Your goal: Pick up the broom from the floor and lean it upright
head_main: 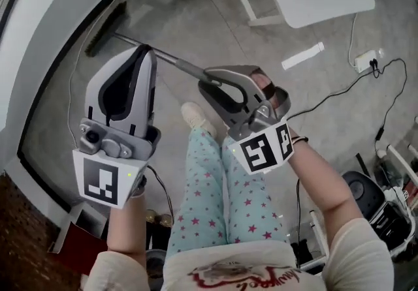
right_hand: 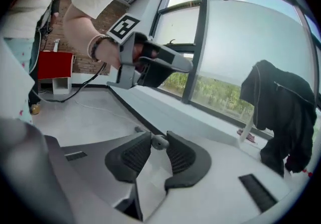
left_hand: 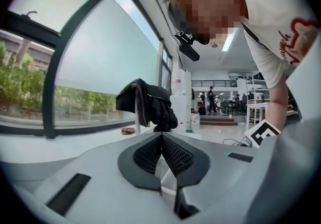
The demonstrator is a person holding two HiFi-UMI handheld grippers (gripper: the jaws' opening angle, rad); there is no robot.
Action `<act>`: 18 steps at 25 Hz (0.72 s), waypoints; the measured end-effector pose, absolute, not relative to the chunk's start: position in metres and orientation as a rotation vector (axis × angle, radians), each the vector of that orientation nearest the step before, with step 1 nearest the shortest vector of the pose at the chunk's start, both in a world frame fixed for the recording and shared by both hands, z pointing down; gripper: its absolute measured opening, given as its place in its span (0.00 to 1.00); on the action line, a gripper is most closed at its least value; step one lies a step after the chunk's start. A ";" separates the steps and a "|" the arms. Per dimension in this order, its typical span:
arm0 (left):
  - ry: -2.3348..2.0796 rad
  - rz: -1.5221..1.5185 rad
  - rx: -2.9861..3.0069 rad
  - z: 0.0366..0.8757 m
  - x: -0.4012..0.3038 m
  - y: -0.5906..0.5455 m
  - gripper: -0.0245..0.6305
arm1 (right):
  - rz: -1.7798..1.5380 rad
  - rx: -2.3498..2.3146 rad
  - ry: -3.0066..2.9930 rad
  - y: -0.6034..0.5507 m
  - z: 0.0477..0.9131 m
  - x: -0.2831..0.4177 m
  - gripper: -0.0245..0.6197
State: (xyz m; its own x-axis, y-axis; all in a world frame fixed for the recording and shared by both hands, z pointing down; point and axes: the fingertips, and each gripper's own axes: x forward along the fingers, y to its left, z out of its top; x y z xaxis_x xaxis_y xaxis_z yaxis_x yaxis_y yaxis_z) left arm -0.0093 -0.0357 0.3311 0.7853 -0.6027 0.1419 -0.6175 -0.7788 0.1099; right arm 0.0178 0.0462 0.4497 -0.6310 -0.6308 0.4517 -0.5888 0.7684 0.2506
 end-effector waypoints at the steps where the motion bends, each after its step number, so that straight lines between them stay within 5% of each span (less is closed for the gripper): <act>1: -1.036 0.143 2.787 0.322 -0.031 -0.036 0.06 | -0.114 0.903 -2.459 0.036 0.435 0.004 0.20; 18: -1.595 0.048 2.574 0.150 -0.290 -0.019 0.06 | -0.225 0.763 -2.488 -0.068 0.271 -0.210 0.20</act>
